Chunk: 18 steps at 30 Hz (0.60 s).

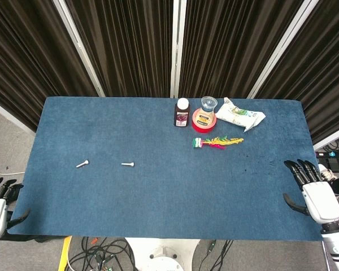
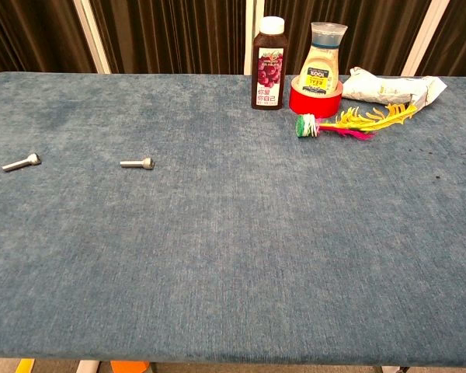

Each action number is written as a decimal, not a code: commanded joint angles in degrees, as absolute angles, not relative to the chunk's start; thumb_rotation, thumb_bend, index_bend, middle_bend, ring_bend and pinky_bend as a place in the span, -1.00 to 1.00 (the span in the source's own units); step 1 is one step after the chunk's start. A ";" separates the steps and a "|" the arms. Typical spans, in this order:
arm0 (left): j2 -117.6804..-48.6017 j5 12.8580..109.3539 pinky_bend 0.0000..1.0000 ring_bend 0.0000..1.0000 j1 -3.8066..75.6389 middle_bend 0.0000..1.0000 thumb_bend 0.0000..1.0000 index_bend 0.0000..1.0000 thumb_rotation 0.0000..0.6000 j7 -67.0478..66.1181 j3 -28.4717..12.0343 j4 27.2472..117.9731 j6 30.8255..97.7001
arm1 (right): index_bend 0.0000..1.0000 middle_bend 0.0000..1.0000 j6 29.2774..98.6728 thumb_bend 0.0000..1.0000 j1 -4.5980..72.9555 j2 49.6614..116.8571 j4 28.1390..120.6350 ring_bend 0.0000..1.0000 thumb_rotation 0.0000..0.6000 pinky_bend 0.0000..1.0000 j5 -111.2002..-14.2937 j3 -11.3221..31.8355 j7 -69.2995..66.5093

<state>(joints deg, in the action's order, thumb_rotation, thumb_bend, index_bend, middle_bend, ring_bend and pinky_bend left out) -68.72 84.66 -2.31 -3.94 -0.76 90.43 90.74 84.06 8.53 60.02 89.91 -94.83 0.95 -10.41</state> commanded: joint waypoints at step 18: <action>-68.27 87.53 -1.00 -0.90 4.44 -0.66 -0.63 -0.43 1.00 -5.42 -4.61 92.13 86.18 | -0.94 -0.80 87.76 -0.49 6.49 59.82 89.74 -1.00 1.00 -1.00 -95.17 0.59 -11.11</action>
<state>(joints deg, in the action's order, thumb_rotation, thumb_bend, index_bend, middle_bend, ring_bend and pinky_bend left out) -68.44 87.12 2.77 -5.36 -3.71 91.31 87.90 87.76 6.50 59.83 89.74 -95.16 0.60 -11.11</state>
